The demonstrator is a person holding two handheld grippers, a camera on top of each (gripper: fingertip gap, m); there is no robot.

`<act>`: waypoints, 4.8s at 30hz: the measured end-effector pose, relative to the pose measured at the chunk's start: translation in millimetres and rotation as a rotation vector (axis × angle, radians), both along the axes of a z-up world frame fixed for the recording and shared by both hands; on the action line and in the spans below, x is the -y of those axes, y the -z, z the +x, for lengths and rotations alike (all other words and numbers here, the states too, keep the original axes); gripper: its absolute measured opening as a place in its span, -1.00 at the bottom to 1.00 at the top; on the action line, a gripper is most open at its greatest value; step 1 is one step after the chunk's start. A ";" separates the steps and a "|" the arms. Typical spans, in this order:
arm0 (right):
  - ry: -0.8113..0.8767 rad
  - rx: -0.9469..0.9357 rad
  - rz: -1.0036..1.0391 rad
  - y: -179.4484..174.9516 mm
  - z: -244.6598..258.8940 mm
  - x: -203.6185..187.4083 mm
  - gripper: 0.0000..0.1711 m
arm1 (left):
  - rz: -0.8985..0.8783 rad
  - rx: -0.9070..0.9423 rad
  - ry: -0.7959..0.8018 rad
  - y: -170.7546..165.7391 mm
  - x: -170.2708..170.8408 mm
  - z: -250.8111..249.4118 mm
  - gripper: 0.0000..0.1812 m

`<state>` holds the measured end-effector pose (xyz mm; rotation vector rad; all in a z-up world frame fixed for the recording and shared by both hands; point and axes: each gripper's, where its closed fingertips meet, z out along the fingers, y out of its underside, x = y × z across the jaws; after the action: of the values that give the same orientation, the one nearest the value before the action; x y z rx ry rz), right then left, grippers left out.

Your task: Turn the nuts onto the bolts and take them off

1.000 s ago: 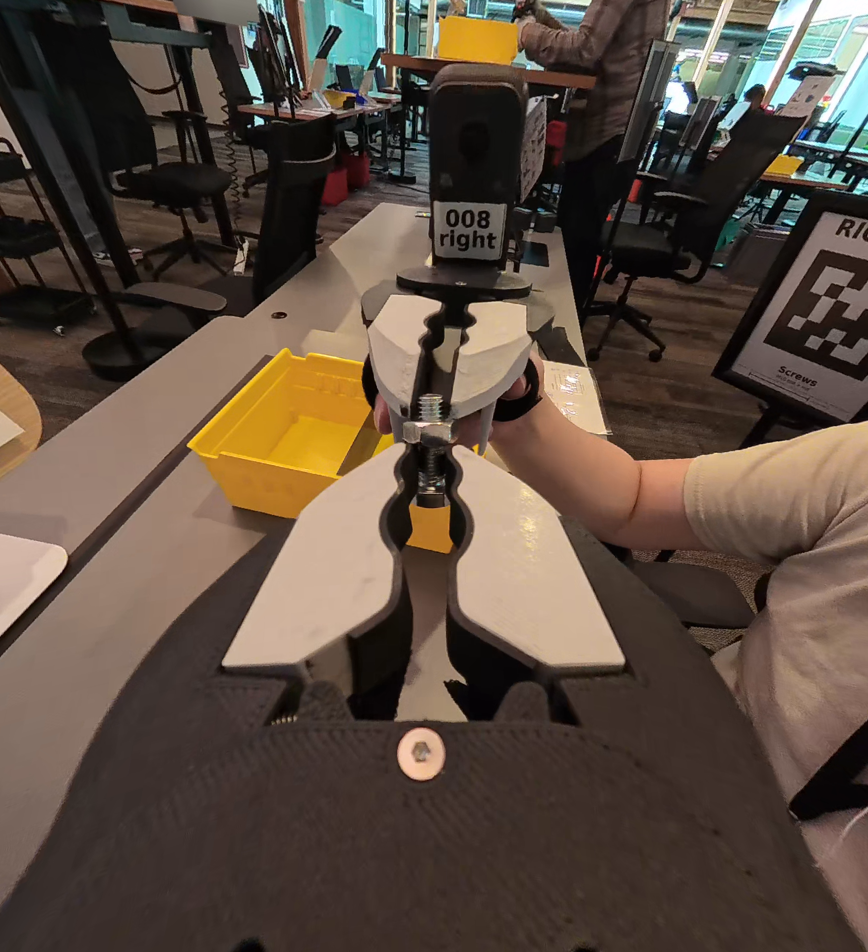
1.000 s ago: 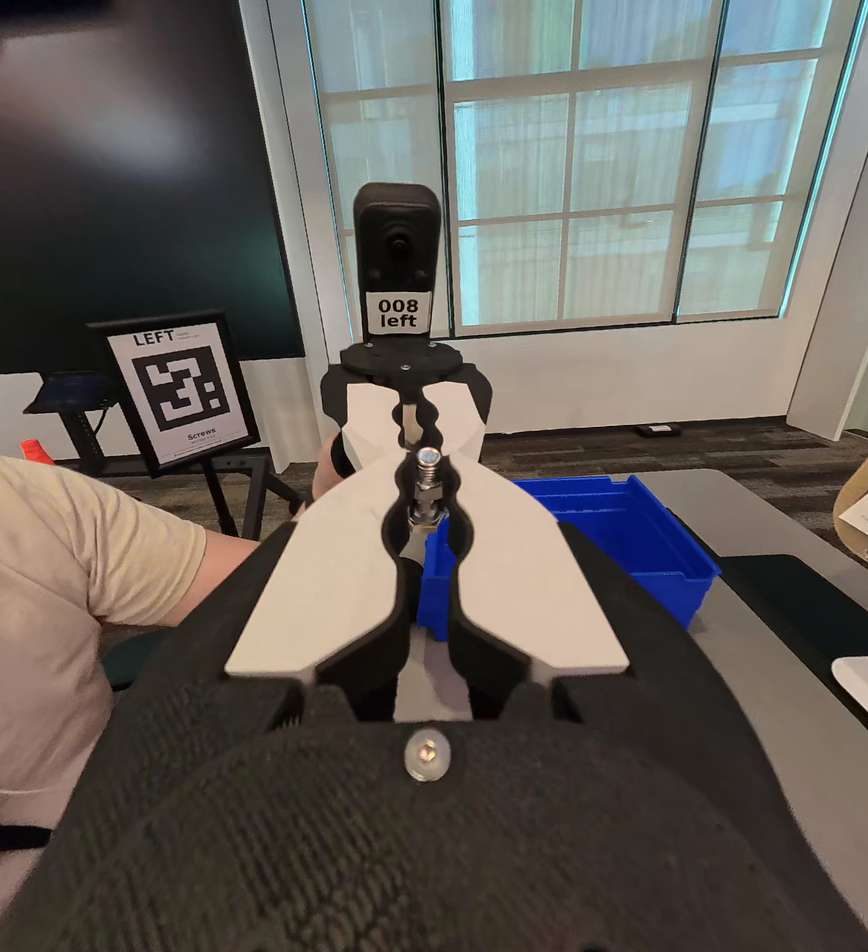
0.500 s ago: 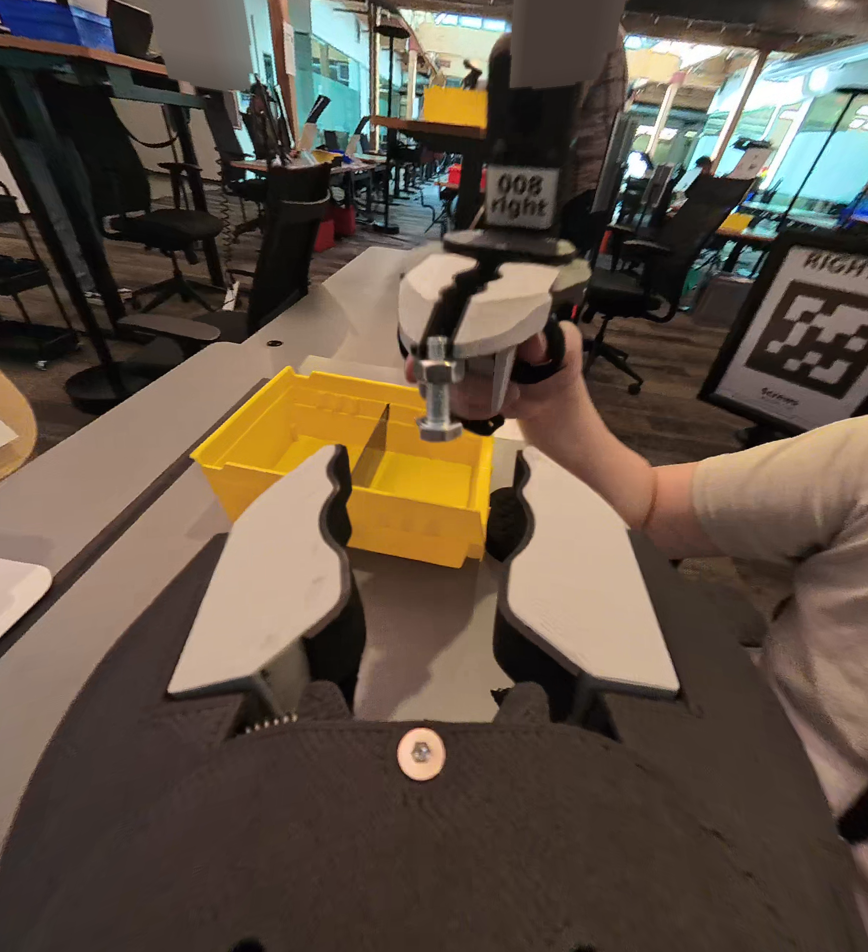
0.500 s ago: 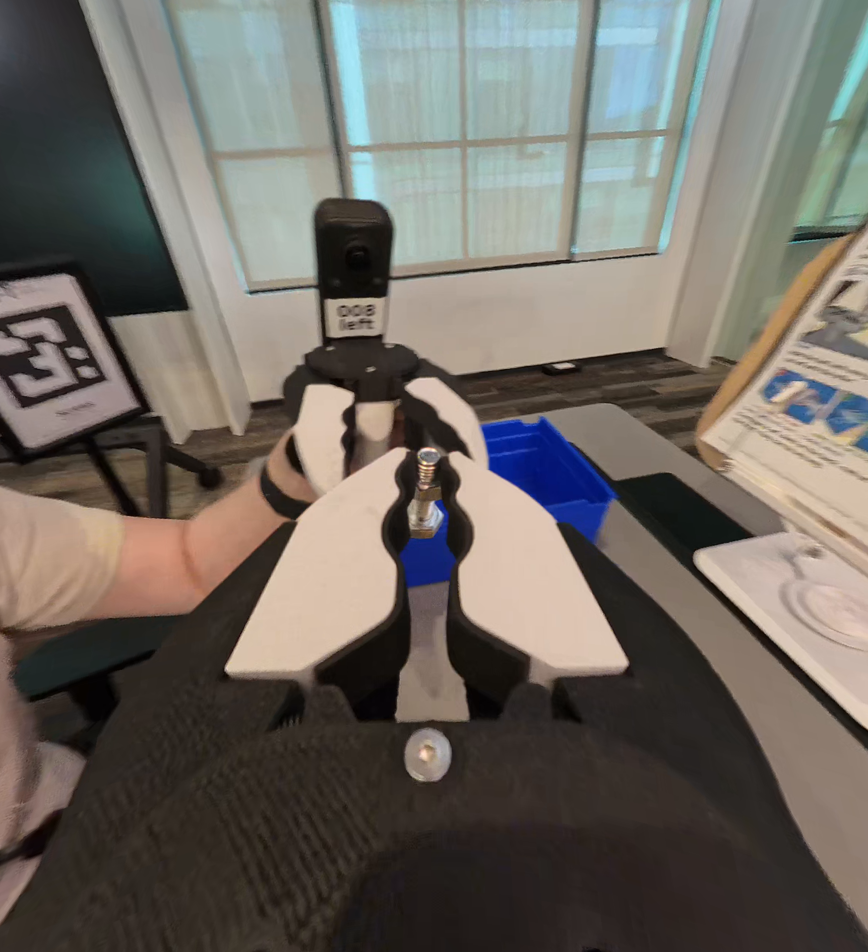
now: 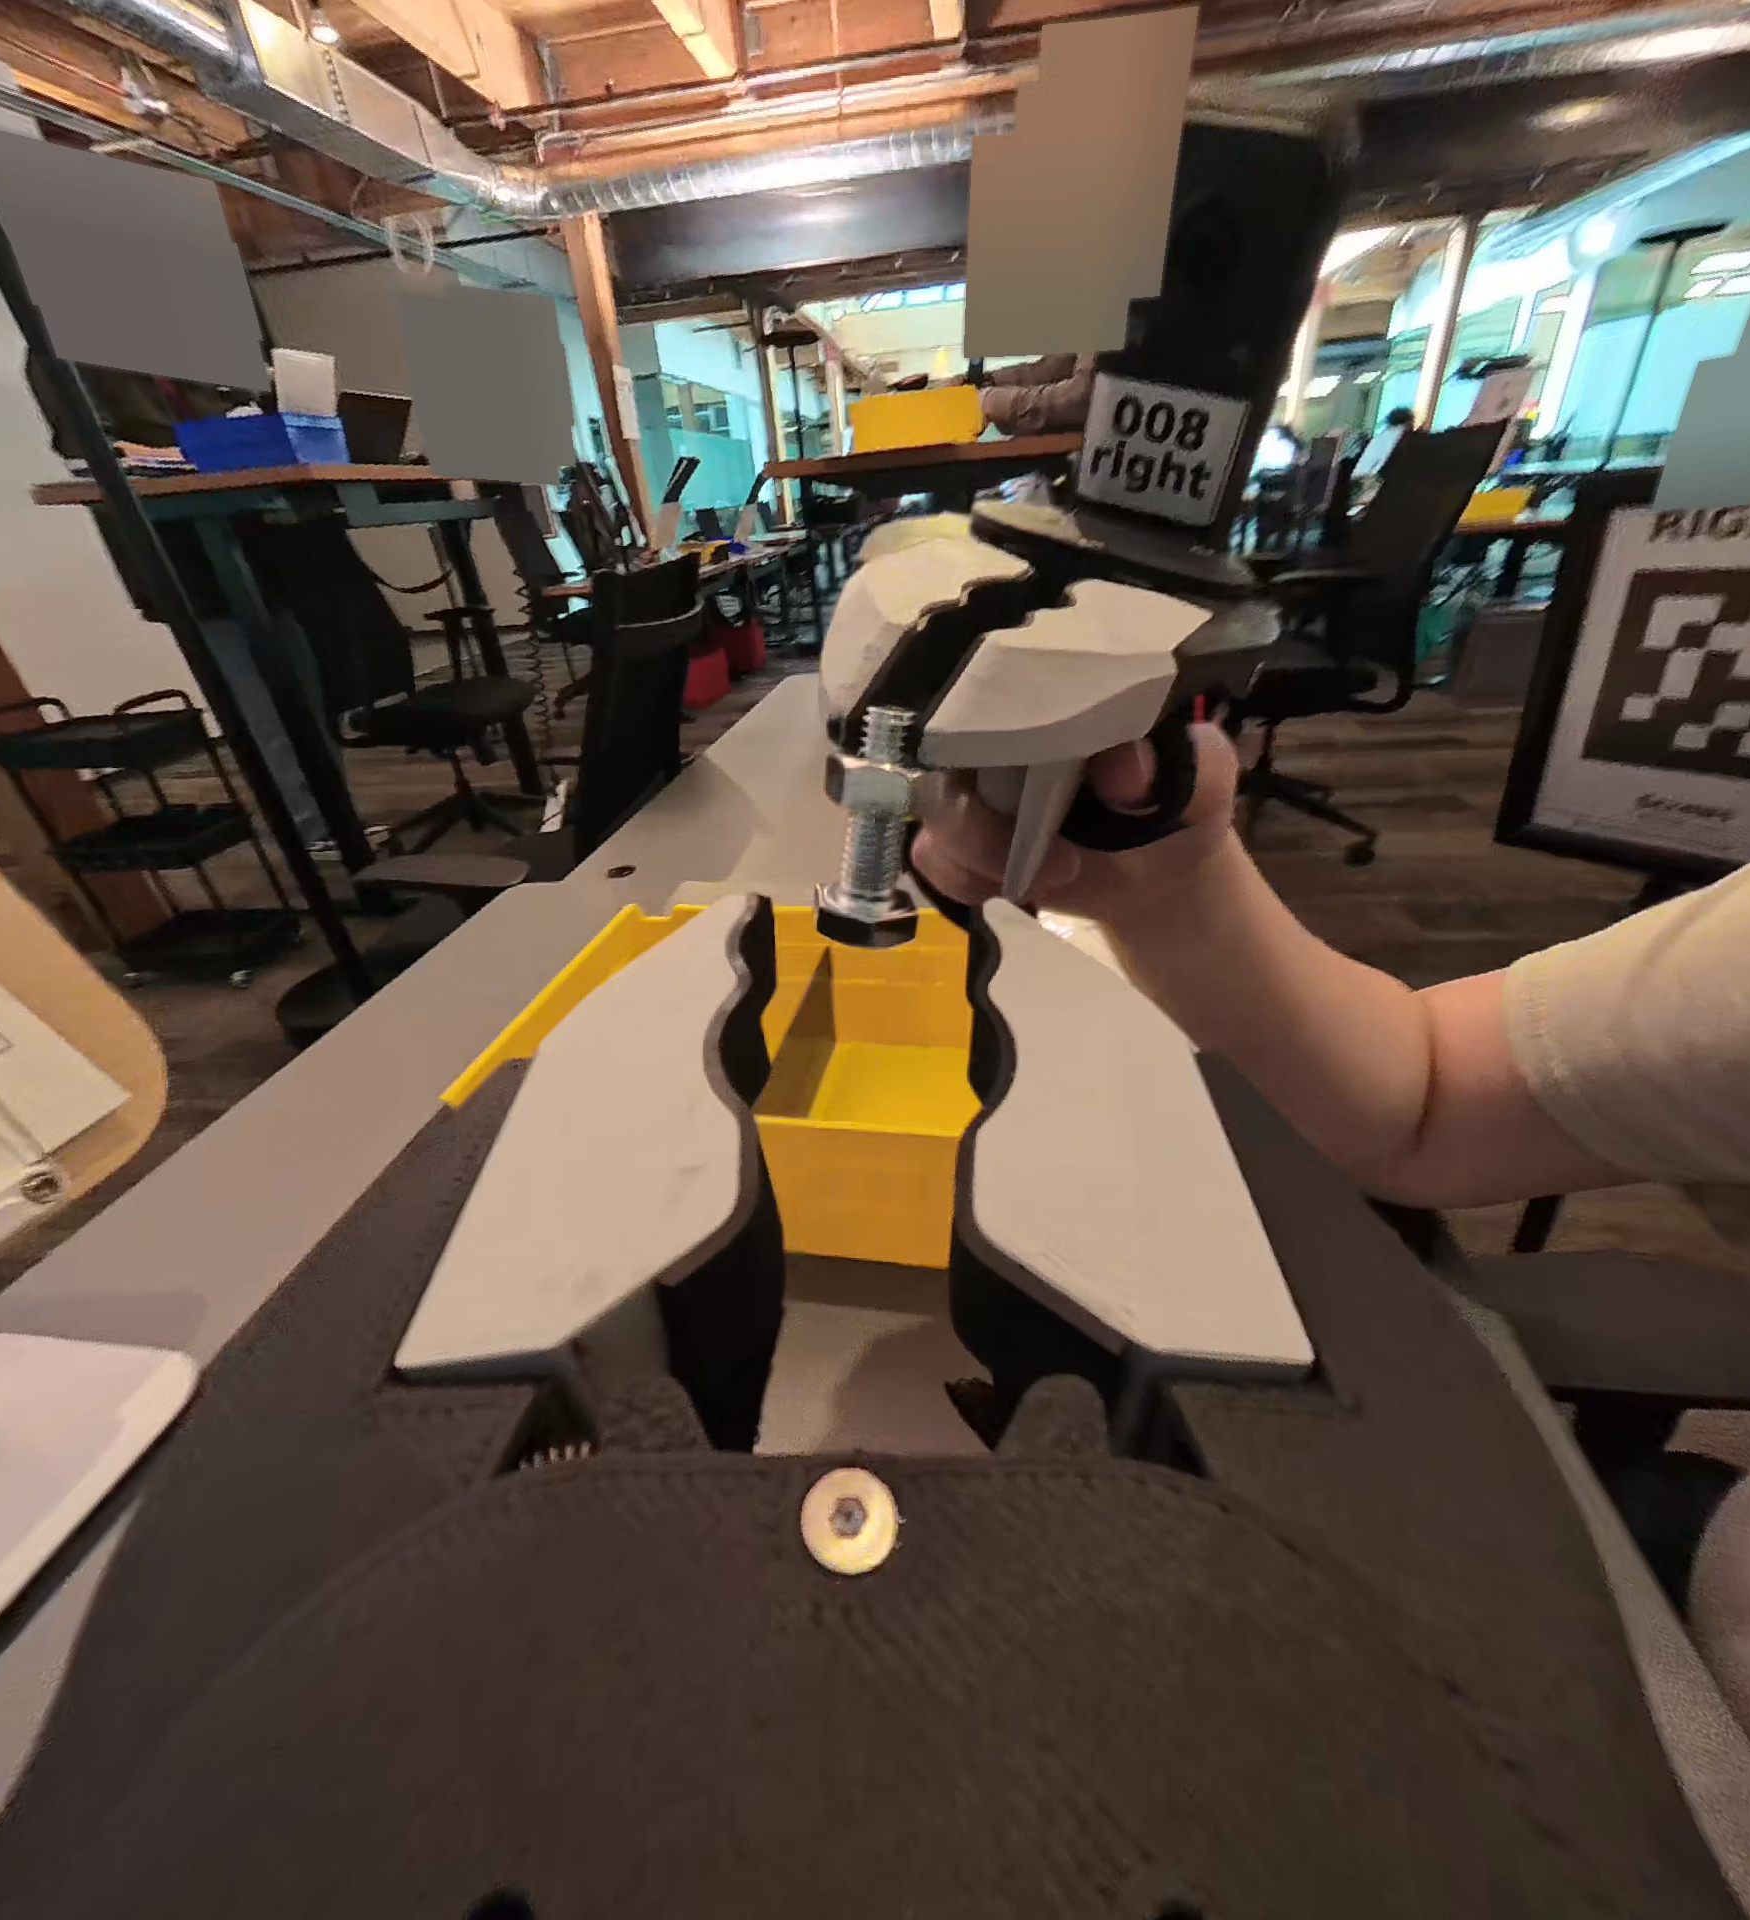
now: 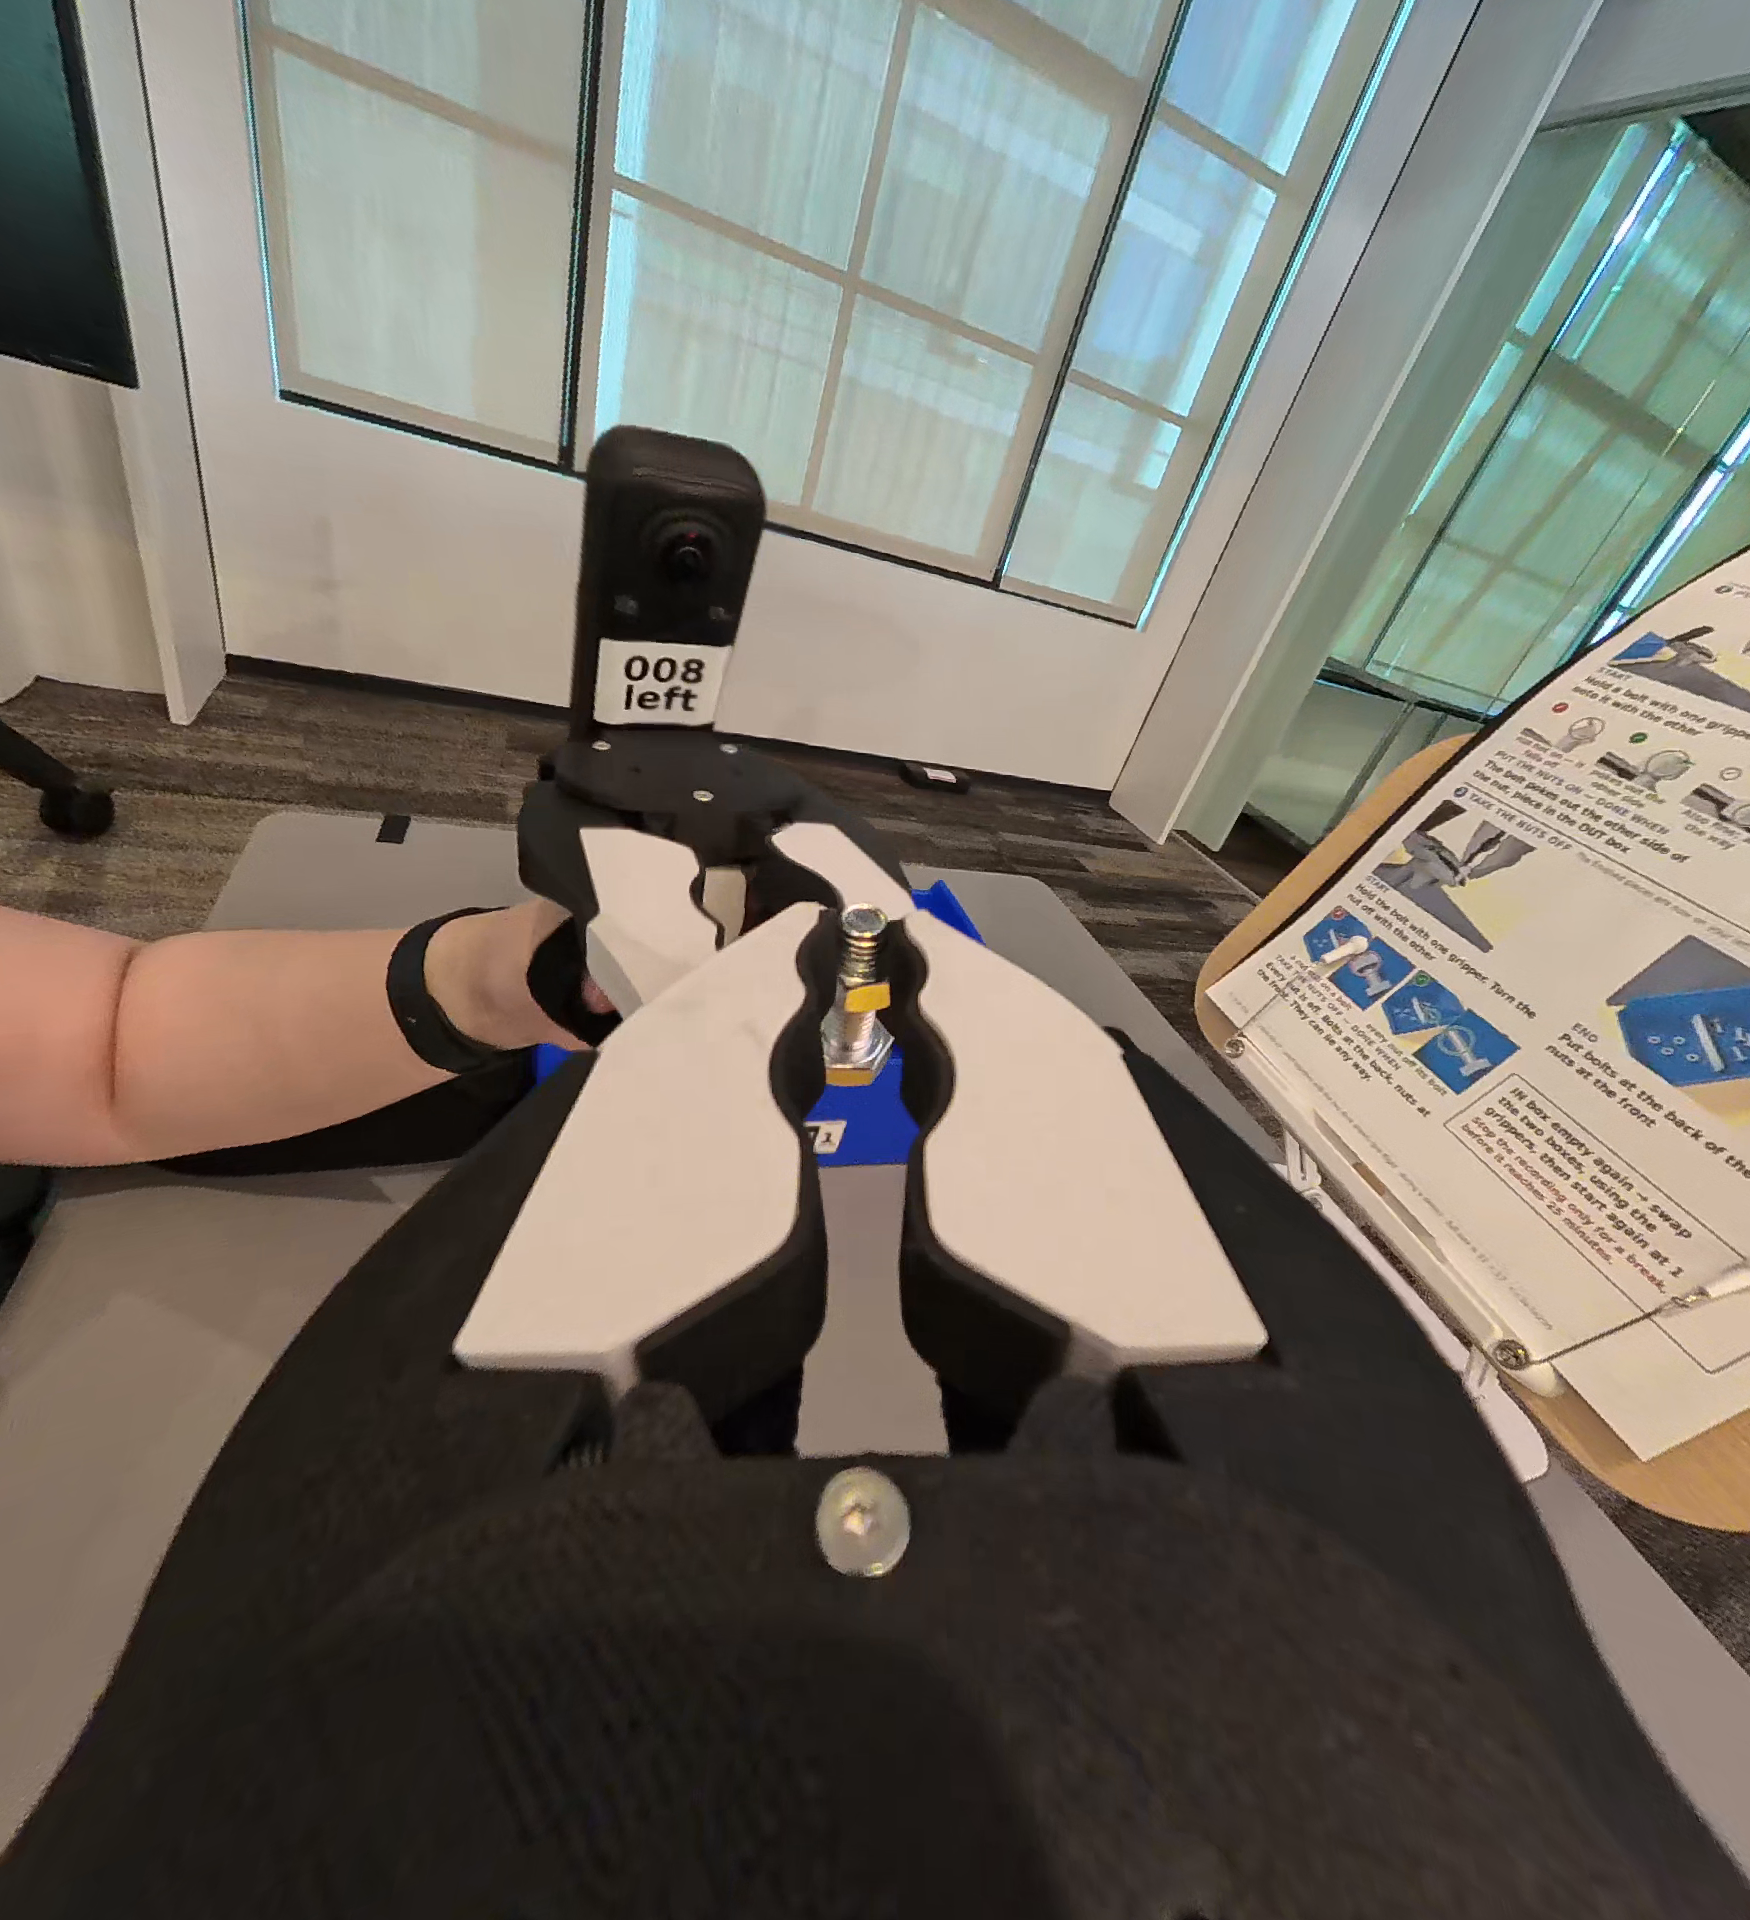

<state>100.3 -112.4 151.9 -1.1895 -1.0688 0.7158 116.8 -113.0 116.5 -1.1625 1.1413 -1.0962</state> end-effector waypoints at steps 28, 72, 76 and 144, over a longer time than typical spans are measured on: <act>-0.038 -0.064 0.016 -5.0 -1.2 2.2 -0.64 | -0.030 0.042 0.002 -7.8 3.3 -0.4 -0.80; -0.258 -0.169 -0.218 -10.8 6.3 14.0 -0.66 | -0.050 0.062 0.110 -16.7 29.2 5.3 -0.80; -0.330 -0.231 -0.240 -21.4 11.6 23.0 -0.66 | -0.048 0.058 0.111 -16.9 29.7 4.9 -0.80; -0.387 -0.295 -0.182 -31.0 12.2 32.4 -0.52 | -0.038 0.051 0.143 -19.6 43.3 9.3 -0.80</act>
<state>112.5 -144.7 182.9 -0.9961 -1.0082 1.2716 126.1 -156.3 136.1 -1.0892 1.1827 -1.2539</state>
